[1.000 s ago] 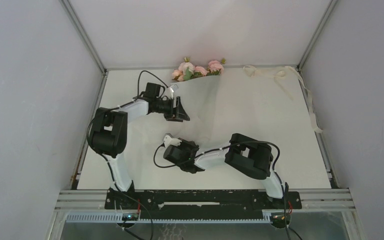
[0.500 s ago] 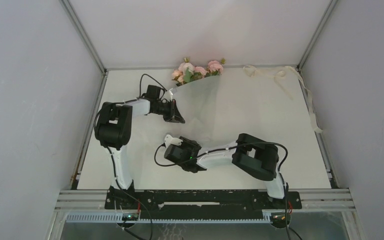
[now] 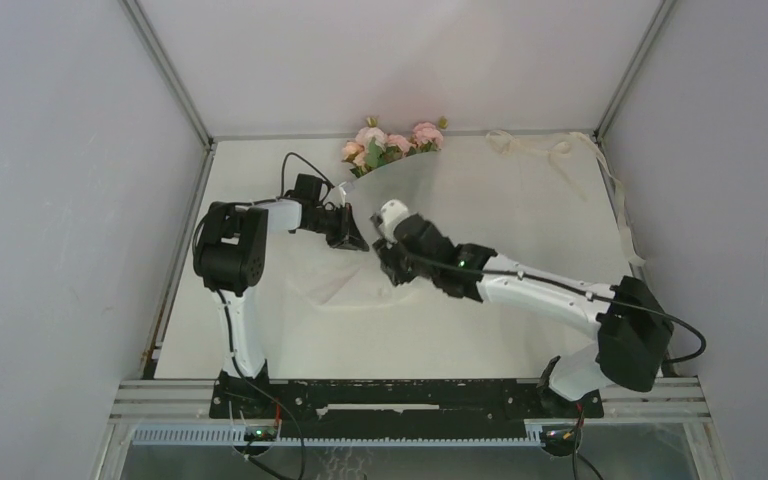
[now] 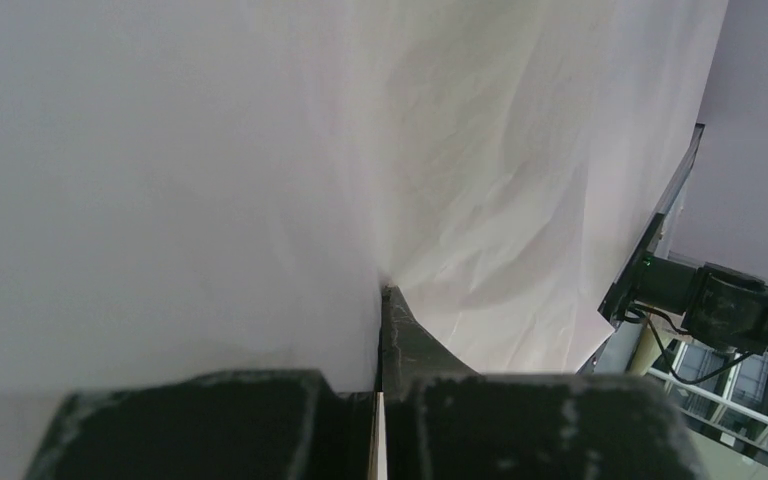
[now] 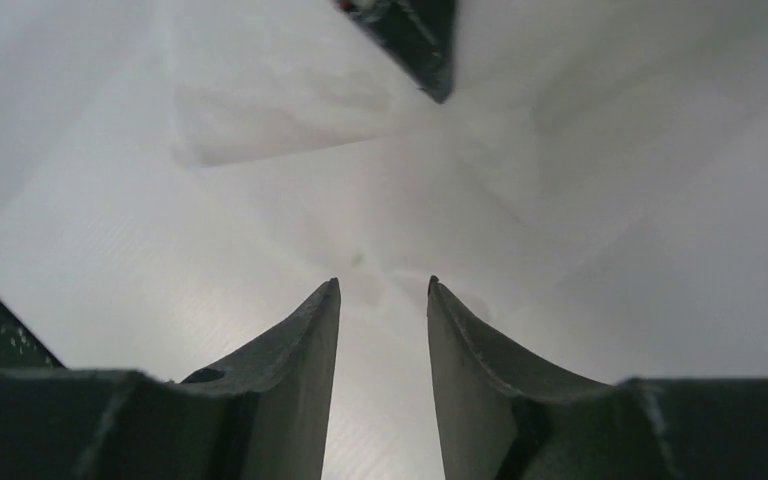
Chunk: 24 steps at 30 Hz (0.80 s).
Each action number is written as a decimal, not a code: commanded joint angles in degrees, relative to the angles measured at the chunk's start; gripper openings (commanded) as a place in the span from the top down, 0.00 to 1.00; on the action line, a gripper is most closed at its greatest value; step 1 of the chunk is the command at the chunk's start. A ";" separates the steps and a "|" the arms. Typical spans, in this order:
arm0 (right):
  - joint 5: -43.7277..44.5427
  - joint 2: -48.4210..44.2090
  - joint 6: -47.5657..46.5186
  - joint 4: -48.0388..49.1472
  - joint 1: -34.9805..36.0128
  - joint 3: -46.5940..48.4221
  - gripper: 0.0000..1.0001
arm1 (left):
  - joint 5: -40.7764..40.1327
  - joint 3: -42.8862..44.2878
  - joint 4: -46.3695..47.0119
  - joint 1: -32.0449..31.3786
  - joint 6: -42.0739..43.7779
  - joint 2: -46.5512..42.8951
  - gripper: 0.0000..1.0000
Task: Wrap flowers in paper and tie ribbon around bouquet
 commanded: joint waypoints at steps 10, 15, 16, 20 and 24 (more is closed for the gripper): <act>-13.03 9.97 10.26 2.90 -11.36 -2.31 0.53 | -1.60 2.06 -3.68 0.21 4.50 -4.27 1.00; -15.07 12.94 11.99 4.81 -12.34 -2.31 0.70 | -0.84 2.46 -4.55 0.12 4.65 -4.51 1.00; -15.36 13.36 12.15 4.94 -12.27 -2.30 0.76 | -0.78 2.66 -4.88 0.13 4.74 -4.68 1.00; -16.35 14.10 13.19 5.99 -12.09 -4.82 0.90 | -1.56 3.95 -6.07 0.29 5.72 -5.08 1.00; -16.23 12.87 15.73 7.28 -12.05 -10.90 0.95 | -3.53 4.29 -7.54 0.38 7.83 -4.92 1.00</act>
